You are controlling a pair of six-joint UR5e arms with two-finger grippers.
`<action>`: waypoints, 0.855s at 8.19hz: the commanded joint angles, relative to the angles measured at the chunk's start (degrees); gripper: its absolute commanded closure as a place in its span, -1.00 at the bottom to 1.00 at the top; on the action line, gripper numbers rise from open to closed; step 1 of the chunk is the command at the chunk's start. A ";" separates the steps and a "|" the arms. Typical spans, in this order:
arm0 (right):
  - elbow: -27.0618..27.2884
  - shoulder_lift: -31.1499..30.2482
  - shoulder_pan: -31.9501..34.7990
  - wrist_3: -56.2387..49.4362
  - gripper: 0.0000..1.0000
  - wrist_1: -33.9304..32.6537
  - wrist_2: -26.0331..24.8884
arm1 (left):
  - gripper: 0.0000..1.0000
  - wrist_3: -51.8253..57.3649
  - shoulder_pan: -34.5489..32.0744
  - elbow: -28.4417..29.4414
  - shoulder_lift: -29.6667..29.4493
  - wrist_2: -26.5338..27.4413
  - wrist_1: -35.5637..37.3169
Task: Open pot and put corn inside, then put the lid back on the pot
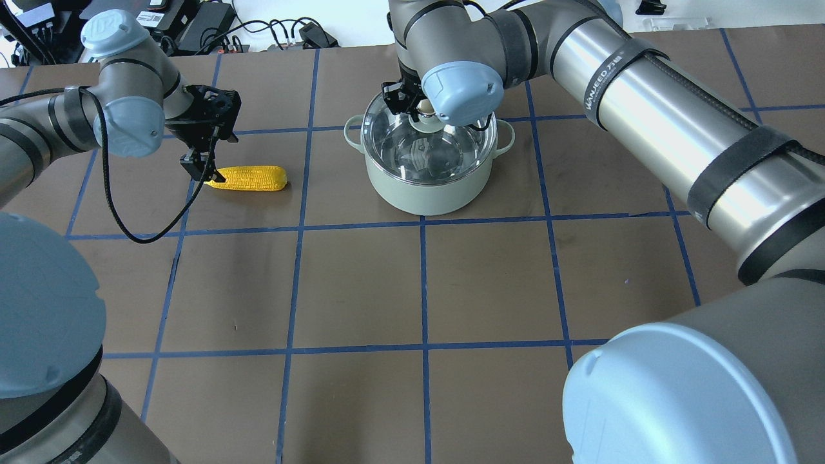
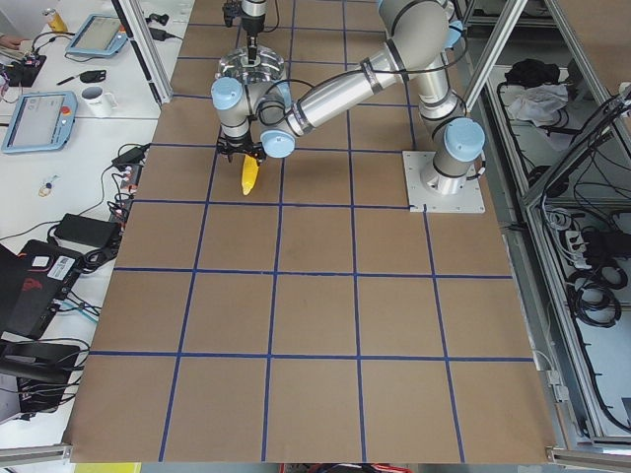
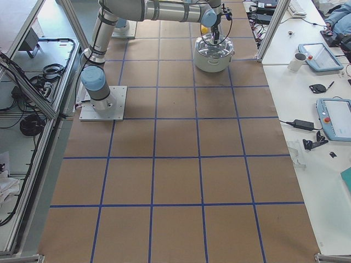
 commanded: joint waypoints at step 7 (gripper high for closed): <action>1.45 -12.46 -2.28 -1.39 0.39 13.20 2.67 | -1.00 -4.61 0.00 -0.52 -4.12 -1.55 0.59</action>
